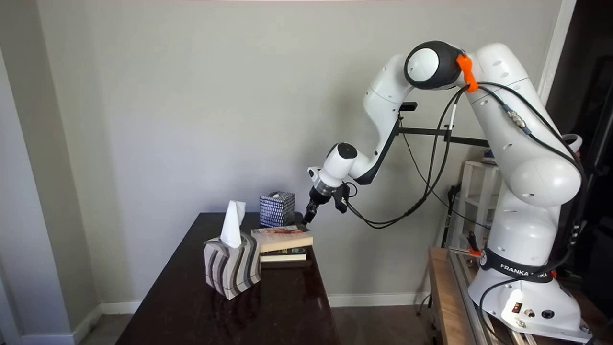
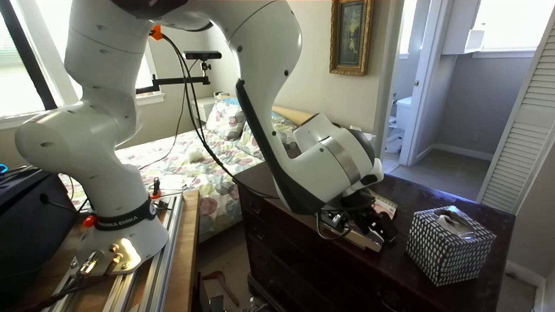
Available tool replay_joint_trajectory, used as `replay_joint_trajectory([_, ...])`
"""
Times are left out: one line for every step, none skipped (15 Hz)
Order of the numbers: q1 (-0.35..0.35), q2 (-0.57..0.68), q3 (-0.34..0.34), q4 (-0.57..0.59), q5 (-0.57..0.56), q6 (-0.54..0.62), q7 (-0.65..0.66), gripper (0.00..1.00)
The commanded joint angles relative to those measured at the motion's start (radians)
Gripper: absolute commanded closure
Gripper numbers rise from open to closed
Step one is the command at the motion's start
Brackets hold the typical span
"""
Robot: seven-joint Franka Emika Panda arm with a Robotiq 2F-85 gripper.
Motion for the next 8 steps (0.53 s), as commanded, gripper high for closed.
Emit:
replay_joint_trajectory([-0.045, 0.041, 0.04, 0.06, -0.053, 0.002, 0.034, 0.0])
replay_joint_trajectory([-0.053, 0.05, 0.048, 0.071, -0.055, 0.003, 0.035, 0.0])
replay_joint_trajectory([-0.061, 0.055, 0.058, 0.079, -0.056, 0.0, 0.037, 0.15])
replay_joint_trajectory([-0.073, 0.062, 0.071, 0.094, -0.058, -0.003, 0.045, 0.26])
replay_joint_trajectory([-0.082, 0.068, 0.081, 0.102, -0.057, -0.006, 0.05, 0.34])
replay_joint_trajectory([-0.092, 0.075, 0.091, 0.114, -0.053, -0.012, 0.055, 0.41])
replay_joint_trajectory([-0.099, 0.085, 0.099, 0.123, -0.05, -0.018, 0.058, 0.48])
replay_joint_trajectory([-0.105, 0.093, 0.107, 0.132, -0.049, -0.023, 0.061, 0.56])
